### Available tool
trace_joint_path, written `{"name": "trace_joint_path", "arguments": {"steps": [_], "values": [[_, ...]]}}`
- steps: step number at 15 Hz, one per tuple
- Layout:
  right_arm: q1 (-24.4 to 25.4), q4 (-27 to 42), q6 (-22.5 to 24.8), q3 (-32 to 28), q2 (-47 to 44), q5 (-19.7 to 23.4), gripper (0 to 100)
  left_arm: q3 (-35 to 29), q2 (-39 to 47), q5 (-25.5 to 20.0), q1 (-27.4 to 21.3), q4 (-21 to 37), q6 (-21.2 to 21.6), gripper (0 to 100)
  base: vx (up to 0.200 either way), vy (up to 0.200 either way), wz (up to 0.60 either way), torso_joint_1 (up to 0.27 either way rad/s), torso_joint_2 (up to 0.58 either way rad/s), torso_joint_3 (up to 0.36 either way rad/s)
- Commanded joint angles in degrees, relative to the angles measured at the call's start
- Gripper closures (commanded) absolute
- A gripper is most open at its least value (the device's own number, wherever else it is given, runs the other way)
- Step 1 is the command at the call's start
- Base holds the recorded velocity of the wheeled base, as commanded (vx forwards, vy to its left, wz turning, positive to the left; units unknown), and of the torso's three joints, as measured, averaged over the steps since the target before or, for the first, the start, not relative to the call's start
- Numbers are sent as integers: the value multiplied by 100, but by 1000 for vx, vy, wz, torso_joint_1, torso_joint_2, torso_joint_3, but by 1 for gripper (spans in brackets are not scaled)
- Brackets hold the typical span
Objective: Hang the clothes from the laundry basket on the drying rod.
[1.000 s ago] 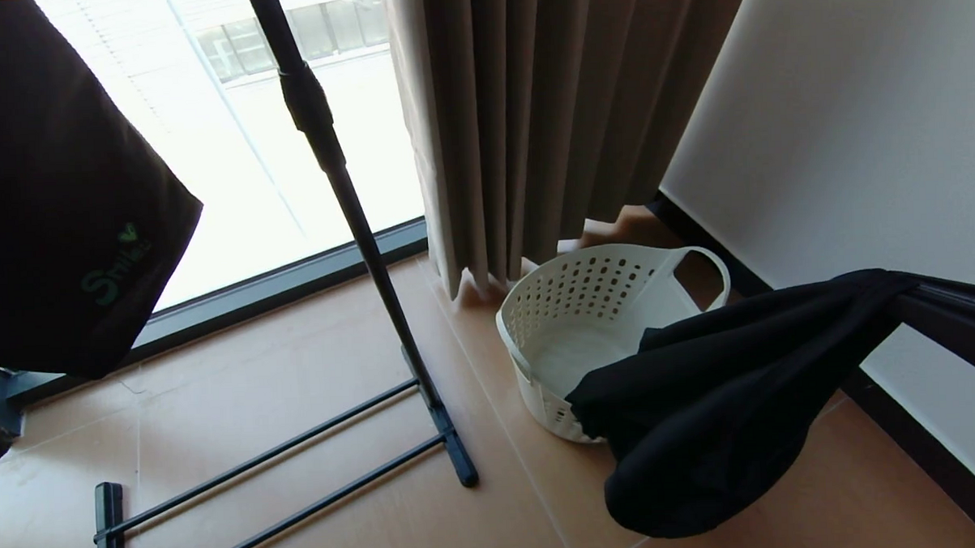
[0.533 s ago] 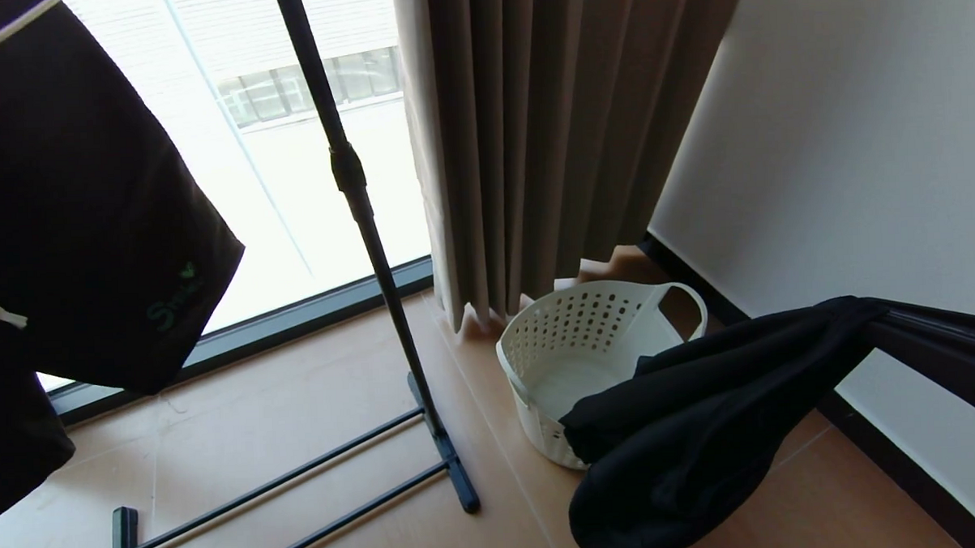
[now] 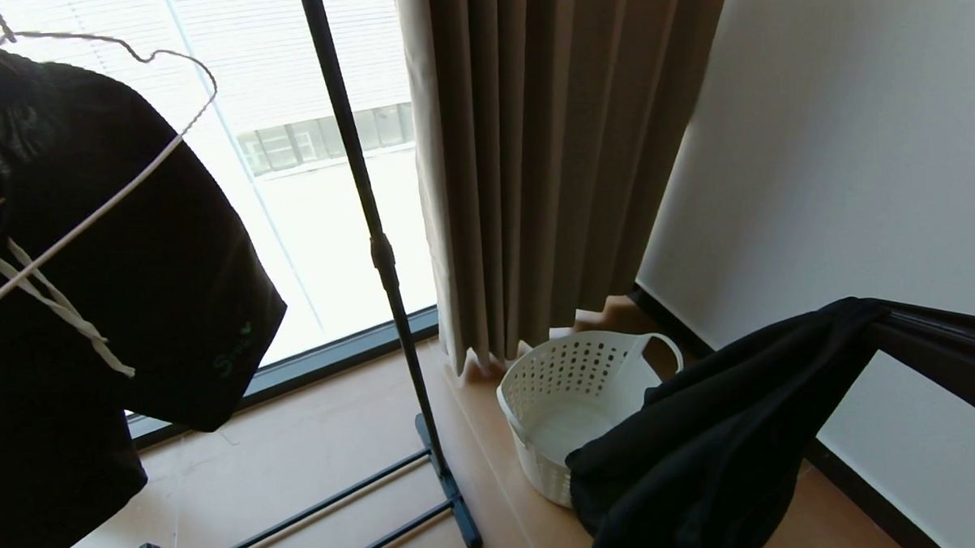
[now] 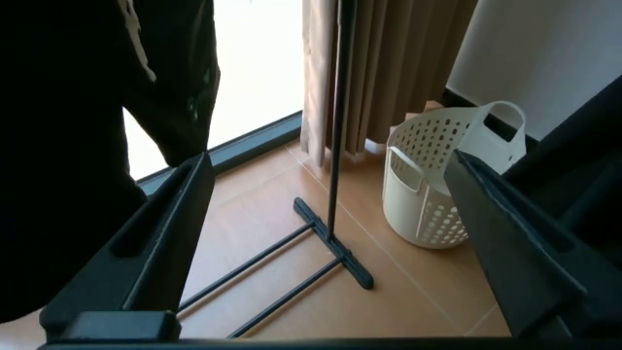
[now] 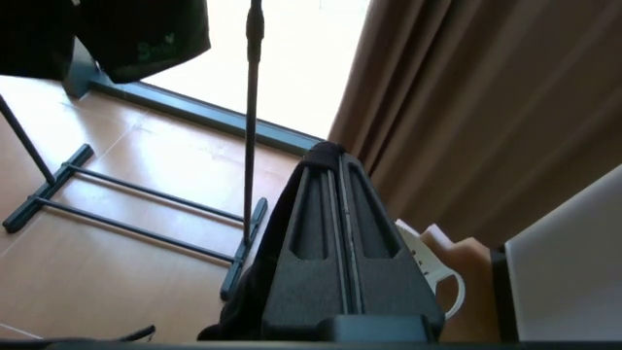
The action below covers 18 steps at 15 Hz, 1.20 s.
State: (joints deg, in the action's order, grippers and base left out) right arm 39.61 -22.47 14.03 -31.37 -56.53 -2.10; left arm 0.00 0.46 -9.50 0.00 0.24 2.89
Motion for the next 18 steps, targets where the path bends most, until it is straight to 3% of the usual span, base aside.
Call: {"name": "trace_joint_path", "arguments": {"steps": [1, 18], "values": [[3, -3, 3, -1, -7, -1, 100, 0, 6, 0, 0, 2, -8, 0, 0, 0, 0, 154, -491, -144], [3, -12, 12, -1, -16, -10, 100, 0, 6, -8, 0, 2, 27, 0, 0, 0, 0, 201, -534, -159]]}}
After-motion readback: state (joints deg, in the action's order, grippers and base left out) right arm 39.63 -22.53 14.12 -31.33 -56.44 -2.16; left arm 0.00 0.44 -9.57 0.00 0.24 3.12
